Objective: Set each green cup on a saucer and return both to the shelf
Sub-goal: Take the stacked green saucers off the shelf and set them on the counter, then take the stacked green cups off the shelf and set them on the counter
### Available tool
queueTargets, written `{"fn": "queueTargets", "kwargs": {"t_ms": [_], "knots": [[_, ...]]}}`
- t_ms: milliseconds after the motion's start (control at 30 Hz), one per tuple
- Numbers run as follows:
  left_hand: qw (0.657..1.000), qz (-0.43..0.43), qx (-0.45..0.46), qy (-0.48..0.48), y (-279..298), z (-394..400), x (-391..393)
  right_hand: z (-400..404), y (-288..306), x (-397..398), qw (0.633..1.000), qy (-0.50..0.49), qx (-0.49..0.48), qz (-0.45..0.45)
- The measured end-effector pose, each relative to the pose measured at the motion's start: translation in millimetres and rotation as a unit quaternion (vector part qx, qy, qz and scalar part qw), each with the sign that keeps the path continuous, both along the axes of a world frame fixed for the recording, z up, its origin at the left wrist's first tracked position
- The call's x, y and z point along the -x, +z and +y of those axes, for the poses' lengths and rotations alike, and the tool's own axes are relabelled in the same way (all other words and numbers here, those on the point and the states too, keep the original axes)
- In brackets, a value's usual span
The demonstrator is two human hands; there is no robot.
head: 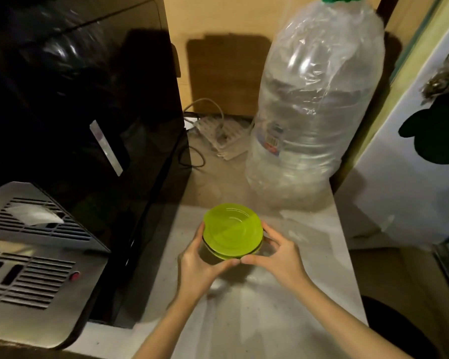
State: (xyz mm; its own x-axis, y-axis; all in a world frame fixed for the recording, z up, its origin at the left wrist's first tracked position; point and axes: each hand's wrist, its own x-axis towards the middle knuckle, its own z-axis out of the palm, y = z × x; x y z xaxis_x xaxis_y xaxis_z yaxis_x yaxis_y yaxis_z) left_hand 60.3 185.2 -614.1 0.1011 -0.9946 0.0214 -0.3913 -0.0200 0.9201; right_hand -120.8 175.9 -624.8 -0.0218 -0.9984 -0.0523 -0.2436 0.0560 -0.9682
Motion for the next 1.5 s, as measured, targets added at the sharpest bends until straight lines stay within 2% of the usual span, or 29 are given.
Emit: {"fn": "queueTargets", "kwargs": {"t_ms": [267, 567, 733, 1000, 1200, 1400, 1500], "knots": [[0.992, -0.099, -0.074, -0.009, -20.7, -7.8, -3.5, -6.1, -26.5, -6.6, 0.997, -0.022, -0.012, 0.068], [0.988, -0.112, -0.105, 0.0, -30.9, -11.8, -6.3, -13.1, -32.6, -12.9, 0.992, -0.005, 0.02, 0.127], [0.984, -0.14, -0.109, -0.006, -37.8, -15.8, -7.6, -15.4, -36.2, -15.1, 0.981, -0.005, 0.054, 0.188], [0.981, -0.155, -0.118, -0.018, -41.6, -14.9, -8.6, -14.9, -44.3, -12.5, 0.972, 0.009, 0.038, 0.231], [0.979, -0.169, -0.109, -0.044, -33.0, -14.3, -9.0, -16.0, -38.7, -5.2, 0.965, 0.033, 0.026, 0.26], [0.965, -0.24, -0.058, -0.084, -7.9, -21.9, -9.4, -19.5, -13.5, 6.2, 0.958, 0.072, -0.005, 0.277], [0.946, -0.277, -0.088, -0.144, 16.3, -32.6, -0.9, -25.5, 9.1, 15.2, 0.955, 0.077, 0.004, 0.286]]}}
